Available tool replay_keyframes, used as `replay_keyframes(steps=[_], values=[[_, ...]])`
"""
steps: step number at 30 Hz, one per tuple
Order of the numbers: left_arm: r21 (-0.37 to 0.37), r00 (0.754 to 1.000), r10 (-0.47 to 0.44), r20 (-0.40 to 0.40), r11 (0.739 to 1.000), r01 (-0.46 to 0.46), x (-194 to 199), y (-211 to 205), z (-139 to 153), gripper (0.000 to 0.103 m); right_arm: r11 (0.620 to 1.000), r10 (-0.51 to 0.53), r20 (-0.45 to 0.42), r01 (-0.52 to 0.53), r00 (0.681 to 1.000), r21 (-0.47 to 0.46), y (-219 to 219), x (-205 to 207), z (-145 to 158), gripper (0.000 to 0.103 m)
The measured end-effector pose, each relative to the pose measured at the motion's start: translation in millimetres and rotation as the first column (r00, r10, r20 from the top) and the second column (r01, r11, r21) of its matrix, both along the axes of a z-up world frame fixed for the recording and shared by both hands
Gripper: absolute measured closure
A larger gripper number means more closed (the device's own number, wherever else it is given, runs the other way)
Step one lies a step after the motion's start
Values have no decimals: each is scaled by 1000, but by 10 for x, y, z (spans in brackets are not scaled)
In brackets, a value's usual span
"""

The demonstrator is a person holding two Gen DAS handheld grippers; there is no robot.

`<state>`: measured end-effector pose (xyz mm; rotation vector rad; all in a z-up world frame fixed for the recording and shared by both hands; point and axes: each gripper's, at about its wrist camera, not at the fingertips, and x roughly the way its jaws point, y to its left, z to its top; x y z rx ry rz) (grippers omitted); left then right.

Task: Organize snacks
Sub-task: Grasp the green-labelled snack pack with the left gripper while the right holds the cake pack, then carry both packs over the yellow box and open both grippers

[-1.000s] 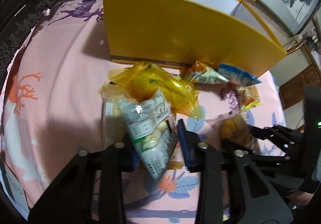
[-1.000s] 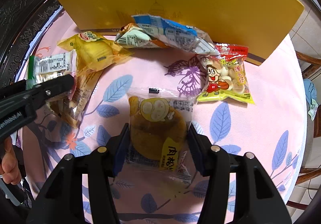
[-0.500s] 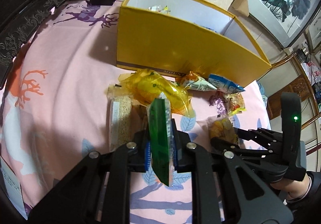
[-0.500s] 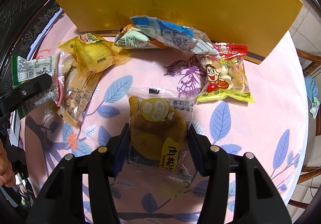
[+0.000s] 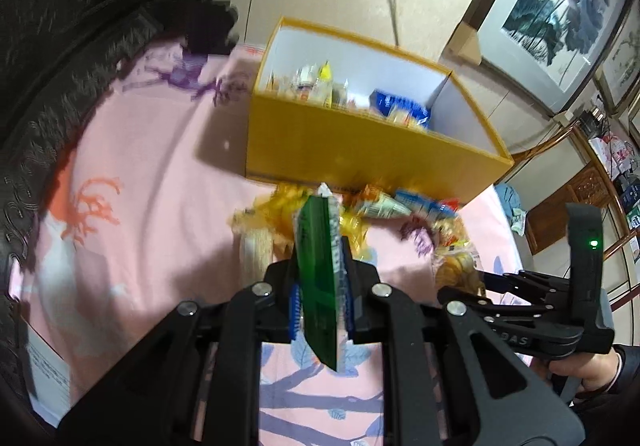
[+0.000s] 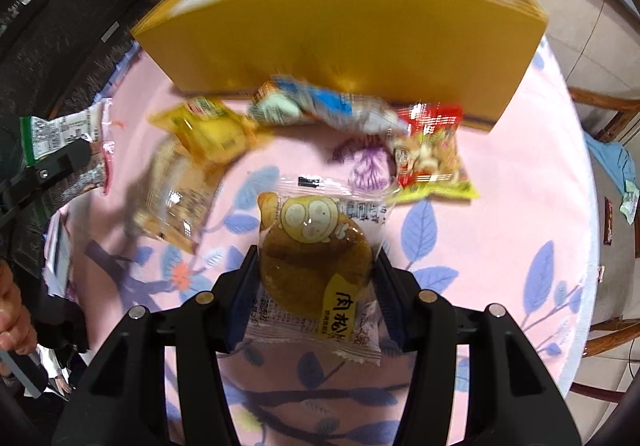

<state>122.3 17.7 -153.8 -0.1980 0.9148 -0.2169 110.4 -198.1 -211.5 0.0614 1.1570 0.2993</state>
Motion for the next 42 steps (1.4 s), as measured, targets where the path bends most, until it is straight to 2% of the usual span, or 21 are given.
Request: replay_keyframes(steps=[8, 16, 24, 27, 28, 29, 31, 33, 36, 42], values=[[-10, 989, -31, 145, 999, 33, 207, -102, 555, 87, 997, -53, 144, 43, 988, 71, -125, 154, 661, 48], [23, 968, -63, 243, 998, 59, 683, -333, 984, 87, 994, -93, 303, 70, 949, 87, -277, 560, 1243, 48], [122, 983, -24, 182, 993, 2, 1515, -554, 1039, 87, 991, -132, 381, 110, 915, 78, -414, 1195, 1542, 48], [147, 987, -15, 162, 989, -9, 1724, -614, 999, 87, 991, -136, 385, 118, 913, 68, -423, 1405, 1565, 48], [162, 990, -6, 144, 987, -17, 1803, -641, 974, 82, 991, -135, 379, 121, 915, 62, -419, 1463, 1553, 47], [169, 991, 3, 131, 985, -25, 1850, -654, 958, 54, 991, -137, 374, 125, 917, 56, -422, 1512, 1547, 46], [190, 989, 52, 140, 979, -78, 1876, -662, 963, 20, 989, -144, 368, 138, 919, 44, -425, 1576, 1546, 30], [214, 985, 50, 167, 973, -86, 1853, -689, 980, 20, 988, -152, 382, 150, 912, 33, -432, 1562, 1545, 26], [246, 986, 37, 162, 966, -77, 1843, -737, 956, 20, 988, -152, 371, 156, 916, 21, -448, 1528, 1504, 26], [227, 991, 52, 122, 971, -79, 1628, -676, 867, 9, 979, -202, 323, 197, 925, 48, -625, 1263, 1383, 26]])
